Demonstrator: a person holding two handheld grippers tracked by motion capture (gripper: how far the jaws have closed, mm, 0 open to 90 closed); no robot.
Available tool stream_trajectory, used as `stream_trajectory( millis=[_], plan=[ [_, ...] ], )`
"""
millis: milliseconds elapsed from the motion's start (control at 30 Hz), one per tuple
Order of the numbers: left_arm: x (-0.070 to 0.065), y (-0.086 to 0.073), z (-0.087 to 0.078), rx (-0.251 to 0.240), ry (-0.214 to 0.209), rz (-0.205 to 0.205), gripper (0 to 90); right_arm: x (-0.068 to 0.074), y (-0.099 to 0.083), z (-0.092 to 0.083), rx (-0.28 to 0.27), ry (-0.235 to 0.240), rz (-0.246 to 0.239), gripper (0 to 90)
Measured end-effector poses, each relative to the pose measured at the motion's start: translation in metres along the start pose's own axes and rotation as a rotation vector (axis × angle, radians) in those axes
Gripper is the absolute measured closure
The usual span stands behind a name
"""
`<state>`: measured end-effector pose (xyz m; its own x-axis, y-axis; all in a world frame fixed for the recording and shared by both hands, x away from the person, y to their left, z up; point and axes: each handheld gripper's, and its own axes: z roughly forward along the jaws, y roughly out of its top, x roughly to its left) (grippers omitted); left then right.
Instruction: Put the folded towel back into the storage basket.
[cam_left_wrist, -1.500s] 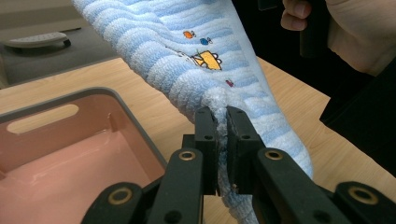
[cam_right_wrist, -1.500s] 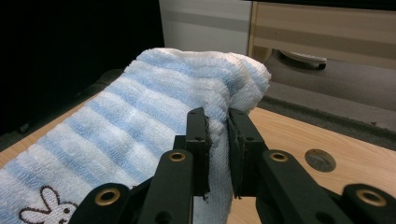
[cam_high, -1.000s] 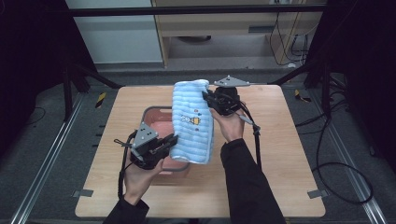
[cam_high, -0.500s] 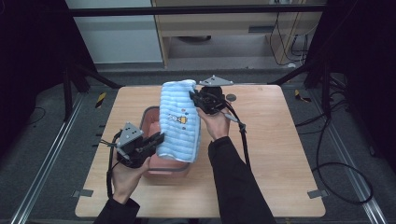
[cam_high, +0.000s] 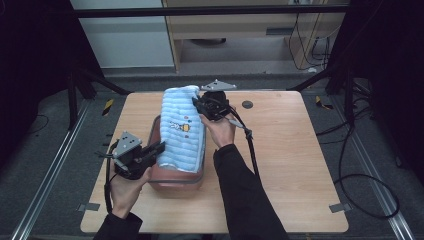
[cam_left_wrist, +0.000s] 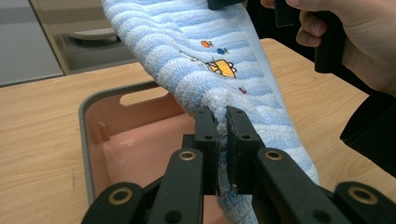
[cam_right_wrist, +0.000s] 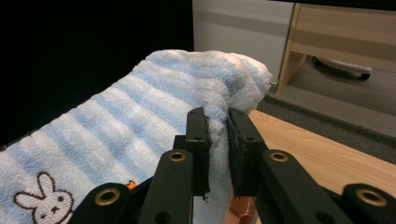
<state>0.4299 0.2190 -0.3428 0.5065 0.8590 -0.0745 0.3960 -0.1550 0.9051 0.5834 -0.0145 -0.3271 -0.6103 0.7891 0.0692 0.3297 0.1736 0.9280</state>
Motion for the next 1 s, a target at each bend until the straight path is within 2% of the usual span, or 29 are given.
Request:
stream_trajectory(
  millis=[167, 500, 1000],
  plan=[
    [0.006, -0.003, 0.001, 0.003, 0.014, -0.007, 84.1, 0.003, 0.000, 0.008, 0.003, 0.007, -0.006, 79.8],
    [0.013, -0.012, 0.009, 0.044, 0.034, -0.007, 84.2, 0.007, -0.010, 0.024, 0.030, 0.003, -0.015, 79.8],
    [0.012, -0.026, 0.024, 0.109, 0.043, 0.016, 84.1, 0.004, -0.030, 0.035, 0.070, -0.005, -0.018, 79.8]
  ],
)
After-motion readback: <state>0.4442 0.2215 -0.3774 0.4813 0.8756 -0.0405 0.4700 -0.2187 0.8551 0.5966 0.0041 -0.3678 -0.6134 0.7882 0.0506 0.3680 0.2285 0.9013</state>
